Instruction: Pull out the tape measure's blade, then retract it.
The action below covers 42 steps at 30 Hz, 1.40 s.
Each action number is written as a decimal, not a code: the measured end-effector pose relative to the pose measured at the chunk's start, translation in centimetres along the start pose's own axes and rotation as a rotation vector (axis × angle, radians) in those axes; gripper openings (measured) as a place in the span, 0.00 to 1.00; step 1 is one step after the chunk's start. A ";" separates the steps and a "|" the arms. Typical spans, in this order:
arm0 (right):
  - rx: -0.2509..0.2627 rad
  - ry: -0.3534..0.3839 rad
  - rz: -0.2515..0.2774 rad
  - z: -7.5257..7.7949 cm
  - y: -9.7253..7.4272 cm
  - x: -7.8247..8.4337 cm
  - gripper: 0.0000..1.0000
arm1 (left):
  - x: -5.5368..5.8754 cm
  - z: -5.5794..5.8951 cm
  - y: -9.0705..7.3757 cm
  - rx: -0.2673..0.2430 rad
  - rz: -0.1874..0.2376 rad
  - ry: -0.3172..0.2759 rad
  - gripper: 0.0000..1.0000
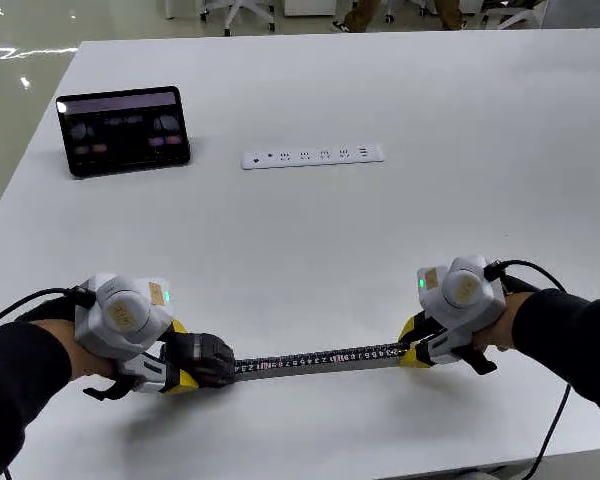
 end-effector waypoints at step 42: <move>0.376 0.532 0.375 -7.6 -14.0 10.1 1.00 | 6.7 5.5 -14.6 -0.491 0.274 -0.624 1.00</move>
Point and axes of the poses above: the centre of the closed fingertips' face, and the gripper's own axes: y roughly forward along the fingers, z roughly to its right, x roughly out of its underside, the point moved 3 cm from there along -y, roughly backward along the fingers, and after that the axes turned 10 degrees about y, right-handed, at the moved point
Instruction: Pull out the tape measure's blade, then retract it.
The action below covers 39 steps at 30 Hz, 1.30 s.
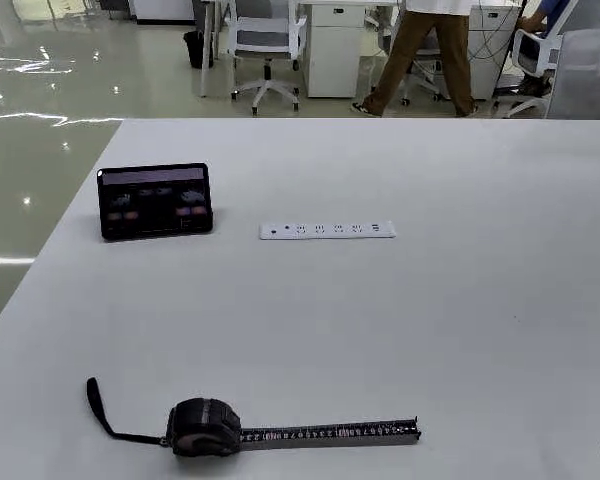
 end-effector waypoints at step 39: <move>-0.014 0.005 -0.013 -0.7 1.9 1.2 0.99 | 2.0 0.0 1.2 -0.014 -0.003 -0.011 1.00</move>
Point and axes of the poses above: the centre of the closed fingertips' face, and the gripper's own axes: y roughly forward along the fingers, z roughly to its right, x roughly out of its underside, the point moved 3 cm from there along -y, roughly backward along the fingers, and after that the axes turned 10 degrees about y, right-handed, at the moved point
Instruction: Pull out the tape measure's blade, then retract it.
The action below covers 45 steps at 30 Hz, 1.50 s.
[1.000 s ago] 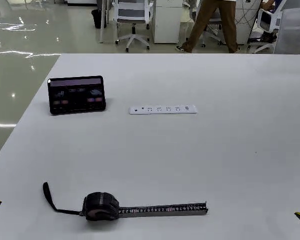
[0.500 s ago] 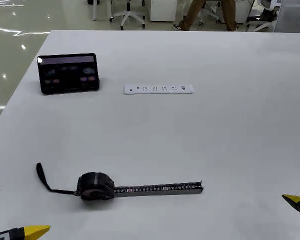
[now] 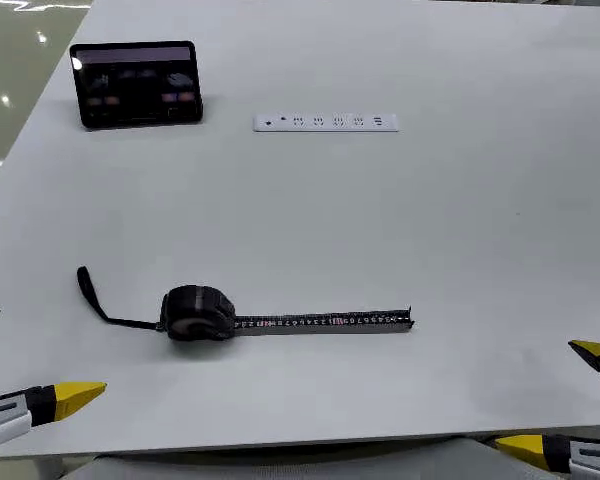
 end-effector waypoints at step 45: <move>-0.122 -0.261 -0.070 -0.6 5.6 -6.7 1.00 | -6.5 4.8 10.5 -0.126 -0.100 -0.131 1.00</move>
Point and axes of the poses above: the centre of the closed fingertips' face, and the gripper's own axes: y roughly forward along the fingers, z roughly to its right, x roughly out of its underside, the point moved 3 cm from there along -y, roughly backward along the fingers, and after that the axes turned 10 degrees about y, right-handed, at the moved point
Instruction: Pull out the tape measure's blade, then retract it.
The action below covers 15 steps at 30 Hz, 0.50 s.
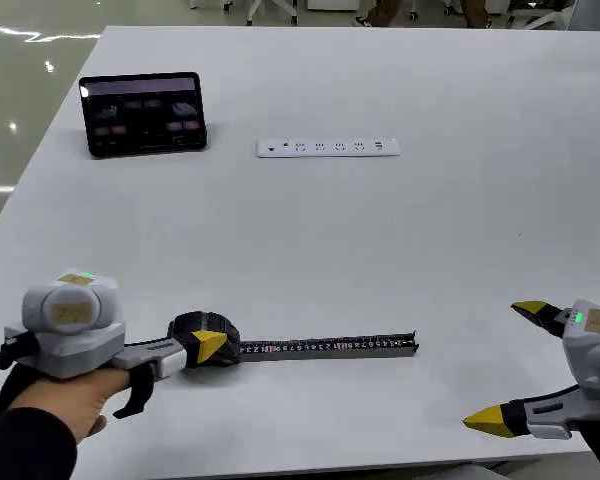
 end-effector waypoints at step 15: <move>-0.057 -0.056 -0.026 1.0 2.7 -2.5 1.00 | 1.4 2.2 3.3 -0.080 0.052 -0.128 1.00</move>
Point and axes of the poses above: the centre of the closed fingertips' face, and the gripper's own axes: y roughly forward along the fingers, z roughly to its right, x roughly out of its underside, the point moved 3 cm from there along -y, roughly backward along the fingers, and after that the axes turned 10 degrees about y, right-handed, at the moved point
